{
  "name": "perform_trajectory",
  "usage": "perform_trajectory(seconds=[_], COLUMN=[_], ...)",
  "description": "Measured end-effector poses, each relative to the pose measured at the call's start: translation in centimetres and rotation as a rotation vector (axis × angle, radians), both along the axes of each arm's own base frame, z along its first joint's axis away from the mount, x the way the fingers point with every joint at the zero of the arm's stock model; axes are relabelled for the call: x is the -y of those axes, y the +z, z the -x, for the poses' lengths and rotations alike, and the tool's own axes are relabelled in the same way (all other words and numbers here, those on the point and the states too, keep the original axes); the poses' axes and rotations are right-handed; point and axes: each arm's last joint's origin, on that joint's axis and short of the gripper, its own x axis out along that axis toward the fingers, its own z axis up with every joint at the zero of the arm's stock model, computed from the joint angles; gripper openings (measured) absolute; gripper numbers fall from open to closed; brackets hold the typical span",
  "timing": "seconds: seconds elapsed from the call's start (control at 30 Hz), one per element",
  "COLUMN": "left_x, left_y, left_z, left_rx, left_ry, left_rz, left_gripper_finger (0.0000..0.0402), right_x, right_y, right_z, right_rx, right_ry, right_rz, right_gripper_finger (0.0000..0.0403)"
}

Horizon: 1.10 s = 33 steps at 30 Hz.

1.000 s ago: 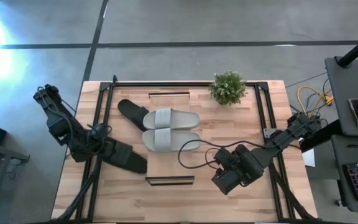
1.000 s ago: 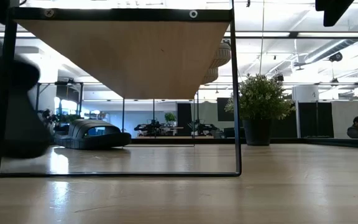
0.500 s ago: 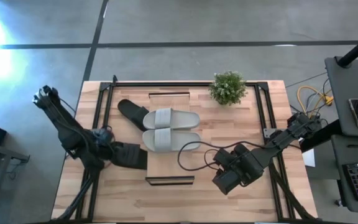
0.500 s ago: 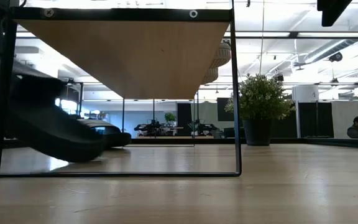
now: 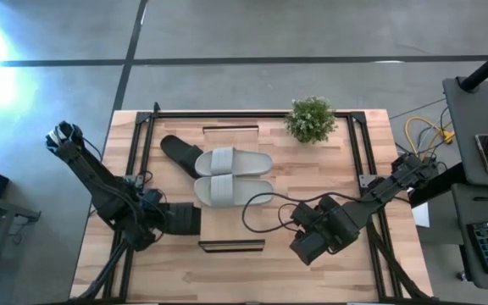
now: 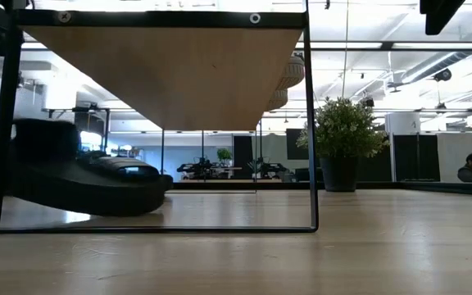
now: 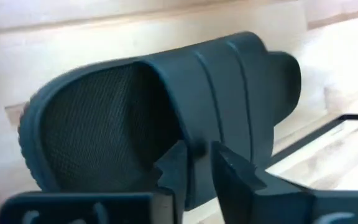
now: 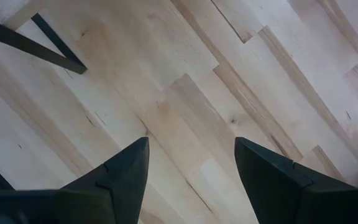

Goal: Pick and place slides into the shelf
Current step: Move the bottom black slide under the shelf

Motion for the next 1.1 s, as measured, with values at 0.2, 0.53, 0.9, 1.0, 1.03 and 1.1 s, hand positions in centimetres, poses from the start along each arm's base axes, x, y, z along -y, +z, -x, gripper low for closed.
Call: perform_trajectory(seconds=[0.2,0.53,0.9,1.0,1.03,1.1], left_x=[-0.1,0.2,0.7,0.8,0.7,0.7], left_y=[0.0,0.0,0.0,-0.4,-0.7,-1.3], left_z=[0.4,1.1,1.4,1.4,1.5,1.7], left_rx=[-0.061,-0.196,-0.256,-0.278,-0.298,-0.362], left_ry=[-0.051,-0.244,-0.68,-0.788,-0.812,-0.848], left_rz=[0.053,0.122,0.057,0.023,0.014,0.0], left_gripper_finger=[0.0138,0.0199,0.0026,0.0009,0.001,0.001], right_x=[0.0,0.0,0.0,0.0,0.0,0.0], right_y=[0.0,0.0,0.0,0.0,-0.1,-0.2], right_z=[0.0,0.0,0.0,0.0,0.0,0.0], right_rx=[0.002,0.008,0.011,0.009,0.008,0.005], right_ry=[-0.003,-0.027,-0.028,-0.025,-0.025,-0.026], right_rz=[-0.001,-0.007,-0.004,-0.002,-0.001,0.001], right_gripper_finger=[0.0228,0.0228,0.0228,0.0228,0.0228,0.0228])
